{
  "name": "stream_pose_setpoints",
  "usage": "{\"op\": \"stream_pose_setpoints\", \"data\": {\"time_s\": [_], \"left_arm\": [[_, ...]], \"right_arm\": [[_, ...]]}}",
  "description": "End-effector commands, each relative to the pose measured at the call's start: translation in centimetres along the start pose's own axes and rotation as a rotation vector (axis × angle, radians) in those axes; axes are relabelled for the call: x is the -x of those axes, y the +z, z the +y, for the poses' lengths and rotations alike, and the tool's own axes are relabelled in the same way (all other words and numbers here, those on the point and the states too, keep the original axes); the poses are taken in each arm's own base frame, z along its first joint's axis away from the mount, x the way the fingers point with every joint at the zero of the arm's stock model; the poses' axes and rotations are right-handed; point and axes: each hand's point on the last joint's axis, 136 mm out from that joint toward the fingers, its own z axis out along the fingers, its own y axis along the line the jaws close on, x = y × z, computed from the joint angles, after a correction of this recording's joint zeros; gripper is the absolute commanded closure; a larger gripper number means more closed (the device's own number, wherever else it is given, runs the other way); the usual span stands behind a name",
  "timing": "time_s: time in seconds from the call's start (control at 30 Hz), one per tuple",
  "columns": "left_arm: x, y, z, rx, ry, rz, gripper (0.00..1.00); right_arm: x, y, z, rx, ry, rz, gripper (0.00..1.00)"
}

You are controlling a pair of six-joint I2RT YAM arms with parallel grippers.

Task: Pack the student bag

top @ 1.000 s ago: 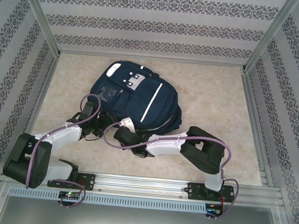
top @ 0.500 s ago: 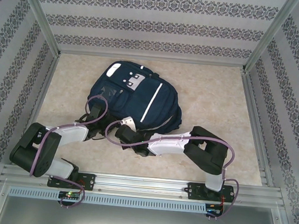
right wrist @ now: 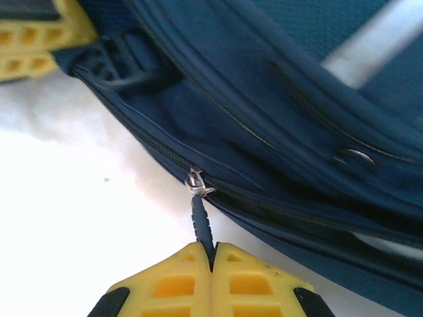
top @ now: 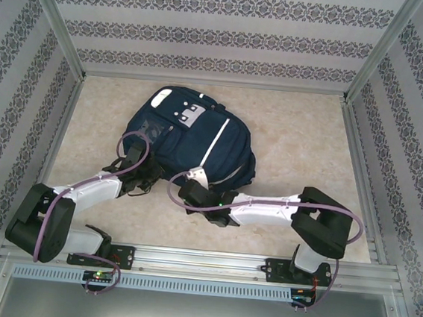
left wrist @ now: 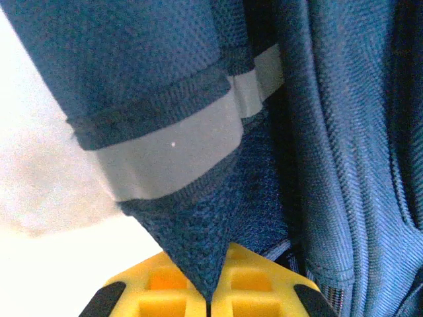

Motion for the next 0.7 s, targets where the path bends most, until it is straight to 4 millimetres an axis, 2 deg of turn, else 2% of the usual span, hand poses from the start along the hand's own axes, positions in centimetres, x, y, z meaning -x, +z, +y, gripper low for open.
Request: {"op": "stream_pose_setpoints", "data": {"time_s": [0.0, 0.2, 0.37, 0.47, 0.57, 0.63, 0.67], "left_arm": [[3.3, -0.9, 3.4, 0.15, -0.002, -0.153, 1.0], [4.1, -1.5, 3.9, 0.178, 0.003, -0.17, 1.0], [5.0, -2.0, 4.3, 0.206, 0.013, -0.184, 1.0], [5.4, -2.0, 3.7, 0.188, 0.027, -0.181, 1.0], [5.2, -1.9, 3.1, 0.167, 0.033, -0.164, 1.0], [5.0, -1.8, 2.8, 0.148, 0.032, -0.153, 1.0], [4.9, -1.7, 2.8, 0.142, 0.031, -0.147, 1.0]], "right_arm": [[-2.9, -1.2, -6.6, -0.212, -0.021, 0.085, 1.0], [-3.8, -3.3, -11.1, -0.297, -0.012, 0.108, 1.0], [-3.9, -4.4, -13.8, -0.339, 0.006, 0.118, 1.0], [-3.4, -4.5, -13.2, -0.295, -0.005, 0.112, 1.0], [-2.6, -4.3, -11.0, -0.198, -0.003, 0.109, 1.0], [-1.7, -4.3, -9.4, -0.161, -0.012, 0.095, 0.94], [-1.2, -4.4, -8.6, -0.151, -0.02, 0.085, 0.86]]}}
